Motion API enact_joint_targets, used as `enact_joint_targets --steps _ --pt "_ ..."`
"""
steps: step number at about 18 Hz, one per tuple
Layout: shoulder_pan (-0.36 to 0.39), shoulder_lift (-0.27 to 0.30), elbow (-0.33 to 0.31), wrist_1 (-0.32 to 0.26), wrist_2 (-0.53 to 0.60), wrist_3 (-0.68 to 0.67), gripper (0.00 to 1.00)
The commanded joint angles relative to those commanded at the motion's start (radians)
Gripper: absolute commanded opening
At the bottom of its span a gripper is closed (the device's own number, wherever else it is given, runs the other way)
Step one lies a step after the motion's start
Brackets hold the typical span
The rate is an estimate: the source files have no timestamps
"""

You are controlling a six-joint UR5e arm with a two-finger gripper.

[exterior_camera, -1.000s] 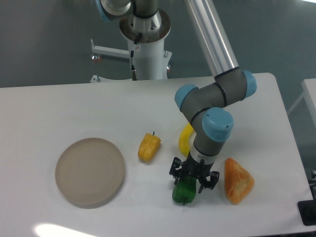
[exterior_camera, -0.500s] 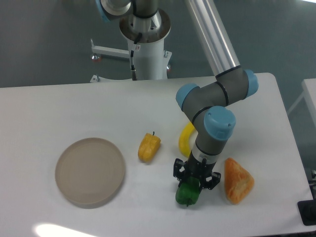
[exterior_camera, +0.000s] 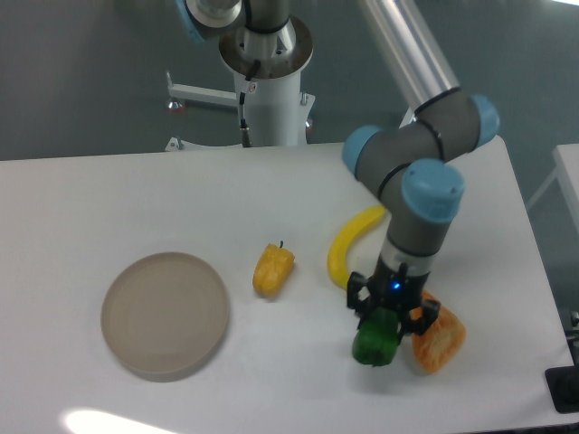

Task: Pick up the green pepper from the table

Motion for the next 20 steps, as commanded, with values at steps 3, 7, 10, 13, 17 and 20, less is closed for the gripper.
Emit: enact_joint_targets --steps 3,7,10,13,17,20 --pt "0.012 0.014 0.003 -0.038 0.002 0.084 0.33" --pt "0.023 0.023 -0.006 -0.055 0.012 0.157 0.33" --pt "0.022 0.022 -0.009 -0.055 0.057 0.158 0.33" --pt "0.022 0.023 -0.011 -0.055 0.057 0.158 0.33" --pt "0.020 0.020 -0.006 -0.055 0.058 0.157 0.33" --pt "0.019 0.018 -0.008 -0.054 0.058 0.157 0.33"
